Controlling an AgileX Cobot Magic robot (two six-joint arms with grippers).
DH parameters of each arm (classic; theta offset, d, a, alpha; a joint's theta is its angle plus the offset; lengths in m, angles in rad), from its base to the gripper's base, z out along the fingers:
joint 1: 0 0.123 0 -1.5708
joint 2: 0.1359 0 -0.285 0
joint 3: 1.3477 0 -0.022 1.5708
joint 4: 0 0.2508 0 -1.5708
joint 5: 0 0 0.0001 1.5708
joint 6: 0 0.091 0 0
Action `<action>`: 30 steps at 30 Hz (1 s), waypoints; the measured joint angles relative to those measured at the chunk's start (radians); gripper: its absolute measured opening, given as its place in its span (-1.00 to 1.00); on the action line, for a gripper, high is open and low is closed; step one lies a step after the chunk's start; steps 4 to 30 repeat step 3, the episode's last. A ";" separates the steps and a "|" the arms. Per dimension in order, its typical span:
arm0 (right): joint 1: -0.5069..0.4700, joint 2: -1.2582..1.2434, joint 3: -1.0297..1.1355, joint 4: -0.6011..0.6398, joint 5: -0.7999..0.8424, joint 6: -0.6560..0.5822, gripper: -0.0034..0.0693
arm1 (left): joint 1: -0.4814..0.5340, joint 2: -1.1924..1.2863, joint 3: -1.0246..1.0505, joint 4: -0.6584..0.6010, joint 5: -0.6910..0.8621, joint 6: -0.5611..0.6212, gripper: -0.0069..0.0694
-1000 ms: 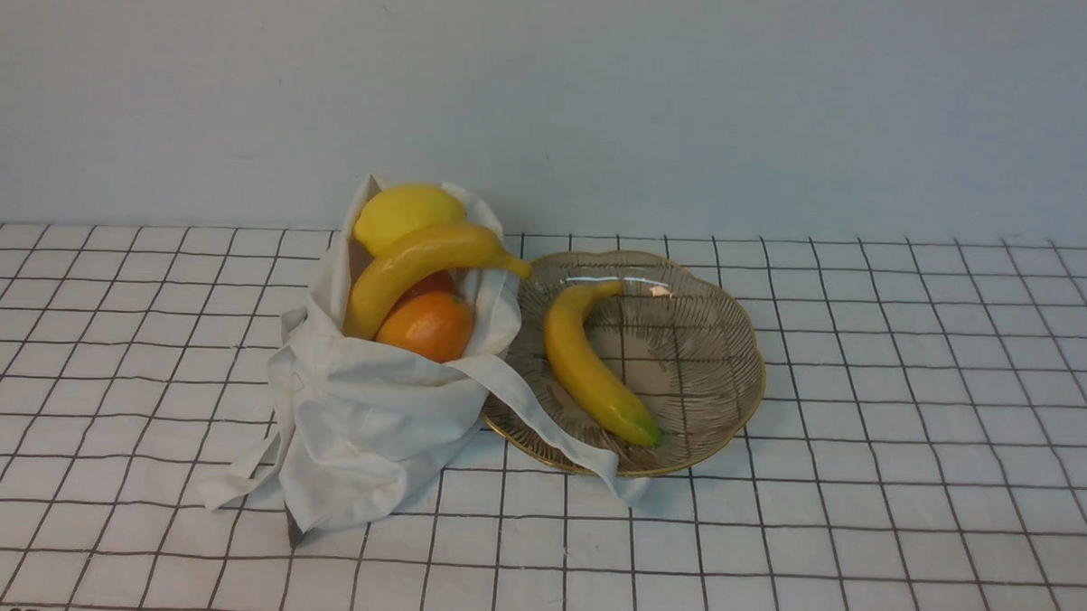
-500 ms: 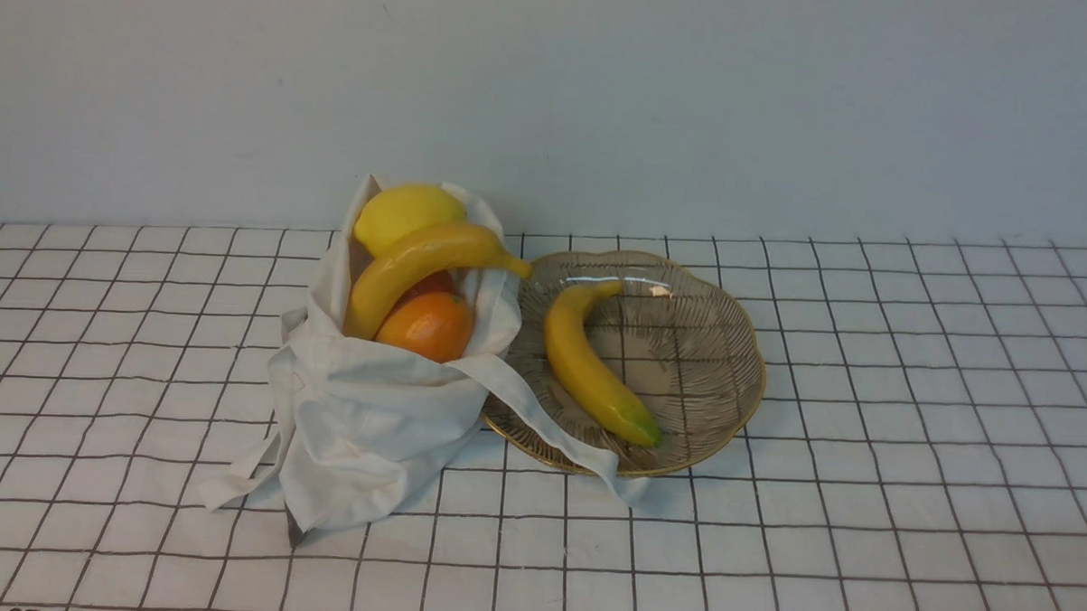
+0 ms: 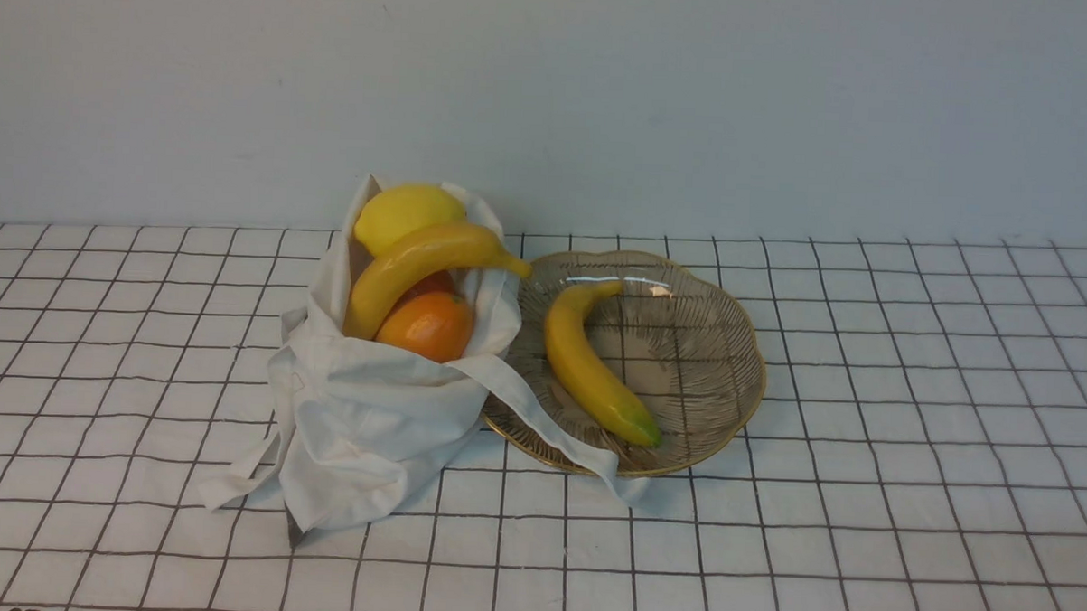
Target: Take the fruit out of the bag on the white checkered tablecloth and place them on the plate.
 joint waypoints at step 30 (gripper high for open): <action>0.000 0.000 0.000 0.000 0.000 0.000 -0.94 | 0.000 0.000 0.000 0.000 0.000 0.000 -0.84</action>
